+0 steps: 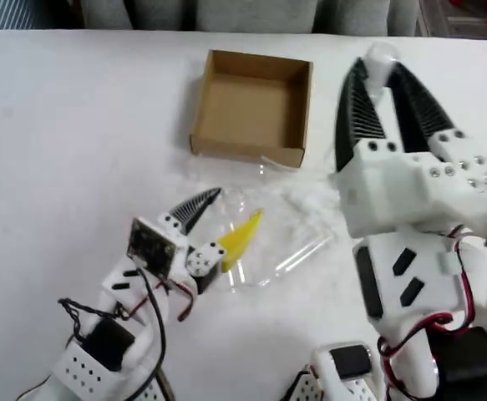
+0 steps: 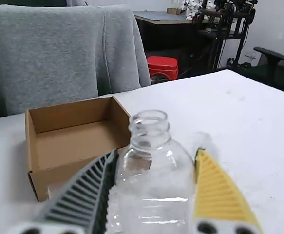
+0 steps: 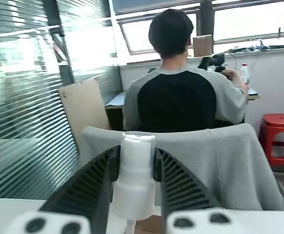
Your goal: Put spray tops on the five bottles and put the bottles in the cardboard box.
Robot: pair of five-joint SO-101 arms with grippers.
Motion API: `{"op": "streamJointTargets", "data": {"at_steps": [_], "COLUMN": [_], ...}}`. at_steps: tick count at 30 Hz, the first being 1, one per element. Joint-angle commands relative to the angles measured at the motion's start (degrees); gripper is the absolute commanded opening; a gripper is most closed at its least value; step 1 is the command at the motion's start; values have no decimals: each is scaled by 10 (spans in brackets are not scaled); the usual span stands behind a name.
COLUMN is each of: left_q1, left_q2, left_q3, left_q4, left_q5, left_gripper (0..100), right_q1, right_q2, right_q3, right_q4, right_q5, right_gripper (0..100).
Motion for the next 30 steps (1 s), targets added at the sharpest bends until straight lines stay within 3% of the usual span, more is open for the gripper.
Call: {"op": "streamJointTargets", "data": {"at_steps": [1,11,18,22,30], "left_q1": [18,41,41,40,40], "left_q2": [-56,-107,-106,-106,-106], "left_q3": [15,27,28,28,28], "left_q4": [25,63,63,67,67], "left_q5": [-40,-40,-41,-41,-41], "left_gripper": [120,120,120,120,120], "right_q1": [-53,-107,-109,-107,-109], "right_q2": [0,1,-5,0,1], "right_q3": [-2,129,185,185,189], "right_q4": [-30,-183,-187,-187,-198], "right_q5": [-5,-5,-7,-70,-77], "right_gripper": [21,21,21,22,22]}}
